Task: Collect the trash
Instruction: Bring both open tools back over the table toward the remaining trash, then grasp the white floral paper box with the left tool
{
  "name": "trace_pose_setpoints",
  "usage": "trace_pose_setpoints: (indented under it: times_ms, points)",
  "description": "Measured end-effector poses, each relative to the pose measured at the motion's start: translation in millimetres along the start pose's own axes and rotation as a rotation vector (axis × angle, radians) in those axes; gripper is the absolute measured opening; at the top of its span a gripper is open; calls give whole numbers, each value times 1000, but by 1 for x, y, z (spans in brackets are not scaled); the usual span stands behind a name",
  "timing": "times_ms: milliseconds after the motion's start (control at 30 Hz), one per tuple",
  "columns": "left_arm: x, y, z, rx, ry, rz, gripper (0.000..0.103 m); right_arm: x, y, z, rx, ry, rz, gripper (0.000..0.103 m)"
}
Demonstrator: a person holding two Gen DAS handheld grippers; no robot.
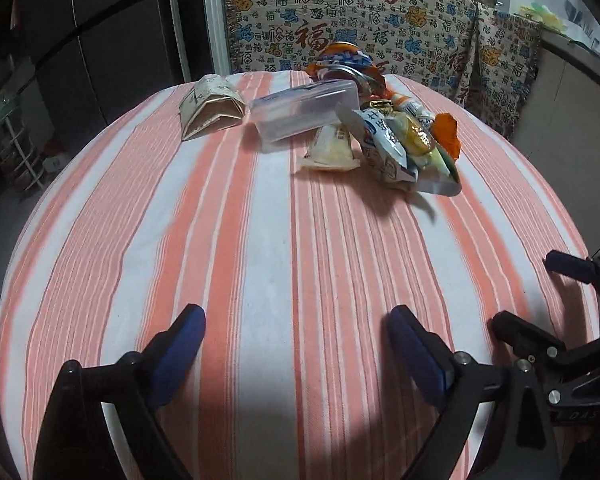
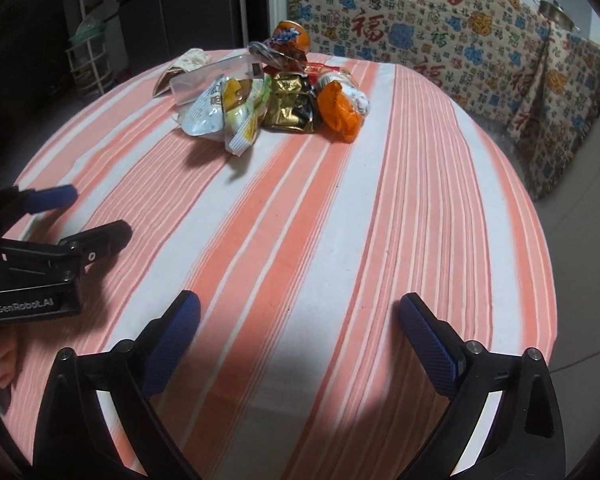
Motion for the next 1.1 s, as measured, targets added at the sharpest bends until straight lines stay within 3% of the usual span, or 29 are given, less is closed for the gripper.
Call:
trace_pose_setpoints:
  times_ms: [267,400,533,667,867,967,1100]
  points:
    - [2,1,0,4,3,2,96,-6,-6,3,-16,-12,0,103]
    - [7,-5,-8,-1,52,16,96,-7,-7,4,-16,-14,1,103]
    - [19,-50,-38,25,60,61,96,-7,-7,3,-15,-16,1,103]
    - [24,-133,-73,75,87,114,96,-7,-7,3,-14,-16,1,103]
    - [-35,-206,-81,82,115,-7,96,-7,-7,3,-14,-17,2,103]
    - [-69,-216,-84,110,110,-74,96,-7,-7,3,-14,-17,2,103]
    - [-104,-210,-88,91,23,-147,96,-7,-7,3,-14,-17,2,103]
Point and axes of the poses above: each gripper's, at about its wrist camera, not at the fingertips, and x roughly against the way its jaws point, z to its right, y to its underside, the point moved 6 cm from there along -x, roughly the way its jaws point, and after that the axes turned 7 degrees about -z, right-handed, at the moved point
